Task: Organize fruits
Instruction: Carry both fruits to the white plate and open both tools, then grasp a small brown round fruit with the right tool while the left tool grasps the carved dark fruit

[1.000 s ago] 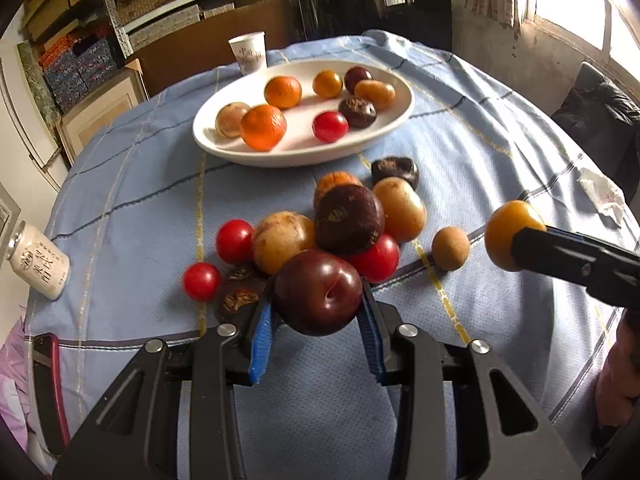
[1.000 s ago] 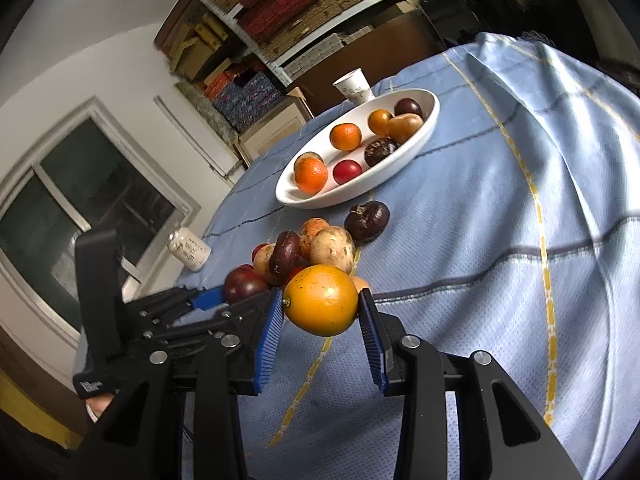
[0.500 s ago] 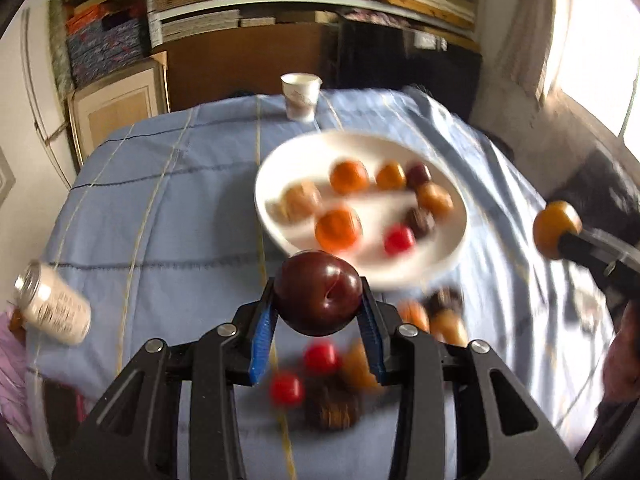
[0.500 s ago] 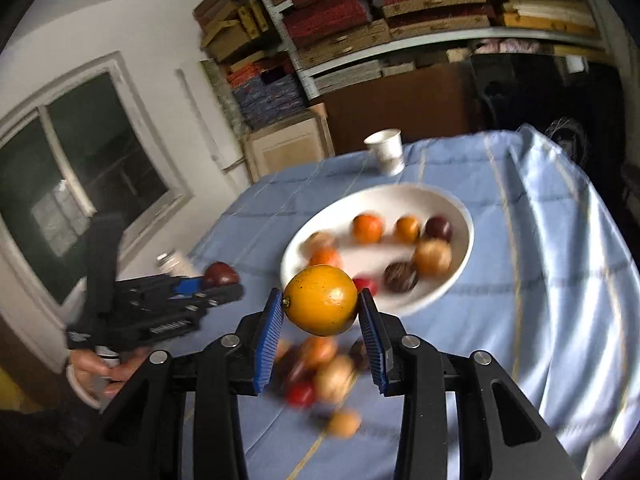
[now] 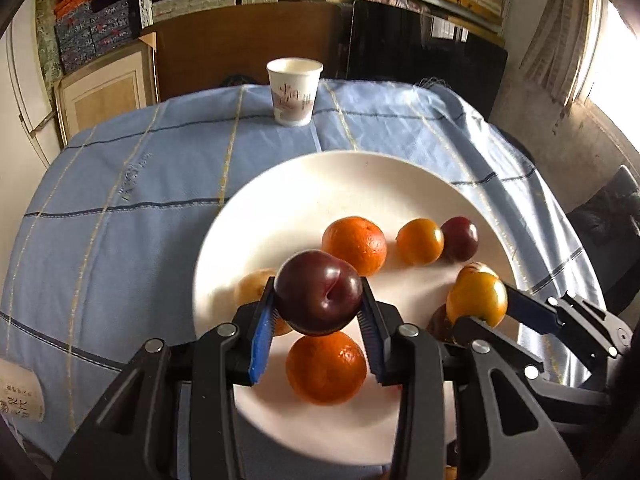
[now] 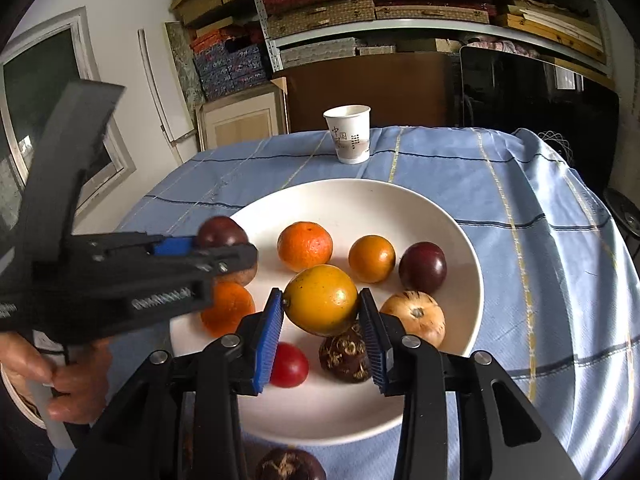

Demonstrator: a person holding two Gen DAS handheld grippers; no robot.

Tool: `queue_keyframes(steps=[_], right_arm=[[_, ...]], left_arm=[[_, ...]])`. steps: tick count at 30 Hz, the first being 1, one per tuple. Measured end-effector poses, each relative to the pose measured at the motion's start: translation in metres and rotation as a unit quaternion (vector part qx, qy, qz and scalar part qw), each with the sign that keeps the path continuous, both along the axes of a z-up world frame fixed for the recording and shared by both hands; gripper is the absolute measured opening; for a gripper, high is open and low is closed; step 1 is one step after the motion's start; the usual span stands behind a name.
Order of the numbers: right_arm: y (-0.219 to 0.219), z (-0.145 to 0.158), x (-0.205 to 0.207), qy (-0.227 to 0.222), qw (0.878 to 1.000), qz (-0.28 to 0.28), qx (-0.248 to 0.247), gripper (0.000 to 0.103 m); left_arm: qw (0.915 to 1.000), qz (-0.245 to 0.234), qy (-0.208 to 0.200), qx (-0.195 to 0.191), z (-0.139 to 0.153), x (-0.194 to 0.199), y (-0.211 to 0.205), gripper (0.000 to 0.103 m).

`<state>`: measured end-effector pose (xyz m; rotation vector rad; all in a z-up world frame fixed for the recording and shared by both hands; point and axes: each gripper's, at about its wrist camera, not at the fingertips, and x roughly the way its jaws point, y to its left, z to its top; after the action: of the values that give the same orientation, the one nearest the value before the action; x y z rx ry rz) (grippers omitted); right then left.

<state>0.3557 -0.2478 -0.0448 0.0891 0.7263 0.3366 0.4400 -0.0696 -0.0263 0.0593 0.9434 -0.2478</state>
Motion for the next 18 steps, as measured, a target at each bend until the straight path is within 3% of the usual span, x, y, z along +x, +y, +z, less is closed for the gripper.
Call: queue_keyframes(steps=[1, 2, 7, 10, 13, 18], right_arm=[[0.001, 0.001, 0.001, -0.001, 1.000, 0.001, -0.002, 0.048], [0.001, 0.003, 0.001, -0.005, 1.000, -0.001, -0.005, 0.052], [-0.008, 0.022, -0.025, -0.036, 0.999, 0.004, 0.004, 0.053], [-0.014, 0.026, -0.059, -0.048, 0.999, 0.023, 0.007, 0.053], [-0.018, 0.018, -0.098, -0.049, 0.998, 0.045, 0.005, 0.054], [-0.013, -0.002, -0.136, -0.033, 0.997, 0.069, -0.017, 0.054]], left_arm=[[1.0000, 0.002, 0.004, 0.001, -0.001, 0.001, 0.000, 0.042], [1.0000, 0.005, 0.001, -0.001, 0.000, 0.000, 0.000, 0.052], [0.9983, 0.015, -0.054, 0.015, 0.029, -0.032, 0.015, 0.080], [0.9952, 0.024, -0.092, 0.025, 0.044, -0.077, 0.035, 0.094], [0.9935, 0.030, -0.106, 0.028, 0.043, -0.122, 0.054, 0.095], [0.9943, 0.039, -0.099, -0.004, 0.018, -0.176, 0.084, 0.095]])
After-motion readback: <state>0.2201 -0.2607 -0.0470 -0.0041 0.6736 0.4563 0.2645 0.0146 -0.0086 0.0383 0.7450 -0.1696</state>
